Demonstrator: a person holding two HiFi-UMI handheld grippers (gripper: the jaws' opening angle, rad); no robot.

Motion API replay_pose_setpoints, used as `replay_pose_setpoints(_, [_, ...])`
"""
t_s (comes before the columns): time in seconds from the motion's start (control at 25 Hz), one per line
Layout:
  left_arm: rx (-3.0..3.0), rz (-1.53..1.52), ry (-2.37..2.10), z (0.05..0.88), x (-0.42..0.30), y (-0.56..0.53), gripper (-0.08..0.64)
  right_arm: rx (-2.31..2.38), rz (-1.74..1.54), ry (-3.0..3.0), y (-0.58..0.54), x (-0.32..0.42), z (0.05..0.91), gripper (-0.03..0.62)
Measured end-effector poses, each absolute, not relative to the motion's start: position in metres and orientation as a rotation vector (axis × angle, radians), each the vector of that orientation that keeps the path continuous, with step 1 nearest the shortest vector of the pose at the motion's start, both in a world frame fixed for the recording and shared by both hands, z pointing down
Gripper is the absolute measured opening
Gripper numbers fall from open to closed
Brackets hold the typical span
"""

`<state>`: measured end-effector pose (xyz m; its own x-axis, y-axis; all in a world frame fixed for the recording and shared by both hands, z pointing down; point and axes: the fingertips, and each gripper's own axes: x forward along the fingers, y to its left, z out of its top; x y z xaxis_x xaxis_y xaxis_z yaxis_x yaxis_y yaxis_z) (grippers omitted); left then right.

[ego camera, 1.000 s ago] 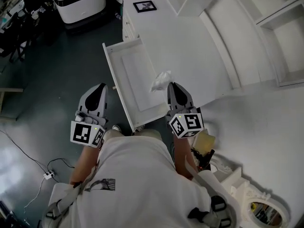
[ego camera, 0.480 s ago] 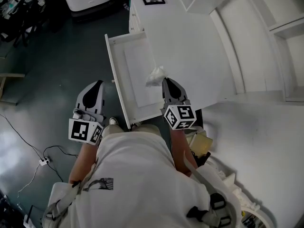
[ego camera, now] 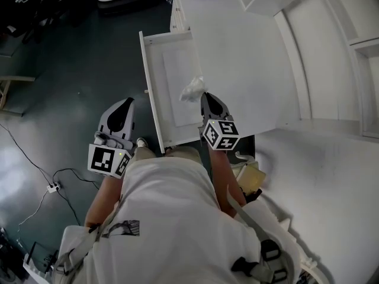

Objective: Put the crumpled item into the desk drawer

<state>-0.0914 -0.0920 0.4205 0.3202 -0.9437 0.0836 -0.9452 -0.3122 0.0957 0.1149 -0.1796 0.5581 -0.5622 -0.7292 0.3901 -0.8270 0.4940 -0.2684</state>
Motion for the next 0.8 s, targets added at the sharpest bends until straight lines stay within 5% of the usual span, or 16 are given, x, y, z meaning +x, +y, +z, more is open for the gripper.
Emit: replay_pose_setpoints(0.8, [2.361,0.13,-1.767,0.45,-0.11,-0.077,0.018,1.301,0.907,-2.263,-0.199,0.092,0.678,0.015])
